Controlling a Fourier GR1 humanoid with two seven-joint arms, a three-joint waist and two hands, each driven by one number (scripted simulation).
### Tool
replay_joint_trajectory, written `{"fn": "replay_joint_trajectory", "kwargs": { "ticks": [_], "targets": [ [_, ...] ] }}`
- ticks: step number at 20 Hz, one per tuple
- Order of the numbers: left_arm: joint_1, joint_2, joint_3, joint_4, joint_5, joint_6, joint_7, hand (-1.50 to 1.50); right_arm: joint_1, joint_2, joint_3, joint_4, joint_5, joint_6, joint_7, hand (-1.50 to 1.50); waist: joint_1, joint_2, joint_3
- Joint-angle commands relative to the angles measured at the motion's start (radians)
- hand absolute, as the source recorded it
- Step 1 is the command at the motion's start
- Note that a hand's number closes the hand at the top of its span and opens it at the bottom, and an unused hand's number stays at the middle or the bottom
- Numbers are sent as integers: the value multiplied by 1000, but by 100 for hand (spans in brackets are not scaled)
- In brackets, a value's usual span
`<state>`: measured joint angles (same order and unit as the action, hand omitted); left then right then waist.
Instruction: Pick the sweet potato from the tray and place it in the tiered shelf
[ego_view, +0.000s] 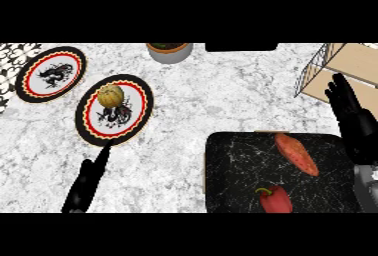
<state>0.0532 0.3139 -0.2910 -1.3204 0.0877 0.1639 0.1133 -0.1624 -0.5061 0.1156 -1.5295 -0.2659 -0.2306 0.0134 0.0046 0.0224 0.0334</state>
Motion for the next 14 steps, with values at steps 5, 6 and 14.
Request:
{"fn": "replay_joint_trajectory", "kwargs": {
  "ticks": [5, 6, 14],
  "targets": [
    [-69, 118, 180, -107, 69, -10, -23, 0, -94, 58, 173, -20, 0, 240, -127, 150, 46, -20, -32],
    [-107, 136, 221, -132, 94, -10, -4, 0, -124, 63, 208, -58, -11, 284, -120, 150, 57, -23, -32],
    [-6, 144, 303, -81, 170, -106, -86, 0, 155, 103, 305, -86, 381, -90, -163, -150, -8, -25, -34]
  ]
}}
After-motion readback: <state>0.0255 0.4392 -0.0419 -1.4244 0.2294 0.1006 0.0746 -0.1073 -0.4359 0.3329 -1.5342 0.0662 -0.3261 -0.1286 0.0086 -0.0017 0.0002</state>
